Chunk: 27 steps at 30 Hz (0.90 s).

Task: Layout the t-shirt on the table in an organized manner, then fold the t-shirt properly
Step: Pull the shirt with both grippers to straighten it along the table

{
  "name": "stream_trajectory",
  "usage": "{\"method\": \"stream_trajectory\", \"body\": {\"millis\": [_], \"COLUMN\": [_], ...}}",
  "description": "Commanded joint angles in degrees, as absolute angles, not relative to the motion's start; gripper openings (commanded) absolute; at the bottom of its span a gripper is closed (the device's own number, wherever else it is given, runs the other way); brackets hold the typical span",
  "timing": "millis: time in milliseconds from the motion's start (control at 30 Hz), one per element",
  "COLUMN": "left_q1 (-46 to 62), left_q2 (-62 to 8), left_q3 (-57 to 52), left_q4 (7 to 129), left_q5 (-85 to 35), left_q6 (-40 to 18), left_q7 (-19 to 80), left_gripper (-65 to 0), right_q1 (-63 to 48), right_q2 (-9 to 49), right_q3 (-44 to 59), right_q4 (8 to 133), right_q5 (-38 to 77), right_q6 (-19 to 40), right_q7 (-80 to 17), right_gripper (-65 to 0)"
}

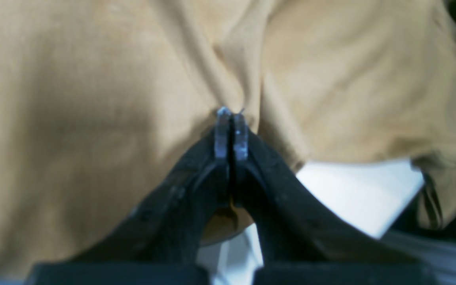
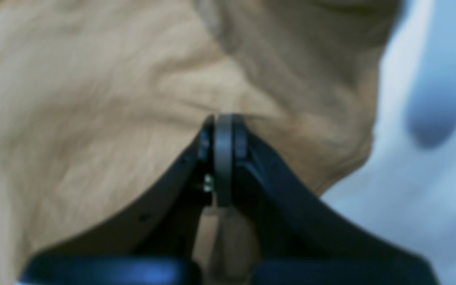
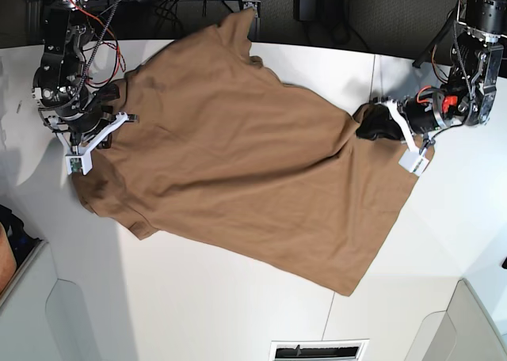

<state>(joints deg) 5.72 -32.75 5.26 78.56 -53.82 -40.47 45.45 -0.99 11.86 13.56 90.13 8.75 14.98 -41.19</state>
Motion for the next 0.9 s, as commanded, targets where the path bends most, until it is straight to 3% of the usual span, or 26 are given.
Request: {"method": "stream_trajectory", "body": {"millis": [0,300,600,733,867], "left_q1": [7.6,11.6,8.5,4.6,0.7], "left_q2": [-33.5,-33.5,-33.2,-33.2,-33.2], "left_q3": [5.4,5.4,5.4,5.3,3.7], "left_q4": [79.8,91.7,93.7,93.8,93.7], "left_q5": [-51.0,-51.0,-51.4,-51.5,-51.4], "left_q6": [-40.0,-40.0,-40.0,-40.0,-40.0], "left_q7": [48.9,48.9,48.7,48.7,48.7], "left_gripper": [-65.0,-65.0,-65.0,-65.0,-65.0], "right_q1": [0.9,12.4,27.8,29.5,26.7], "right_q2": [12.7,14.4,14.9,15.9,16.2], "right_q3": [13.8,13.8,13.8,13.8,13.9], "right_q4": [89.9,75.6,62.1,63.5,72.1], "right_q5": [9.0,8.7,6.2,6.9,11.4], "right_q6": [14.7,14.8,14.8,15.0,15.4], "right_q7": [-40.1,-36.8,-35.8,-37.2,-45.7], "right_gripper": [-65.0,-65.0,-65.0,-65.0,-65.0]}}
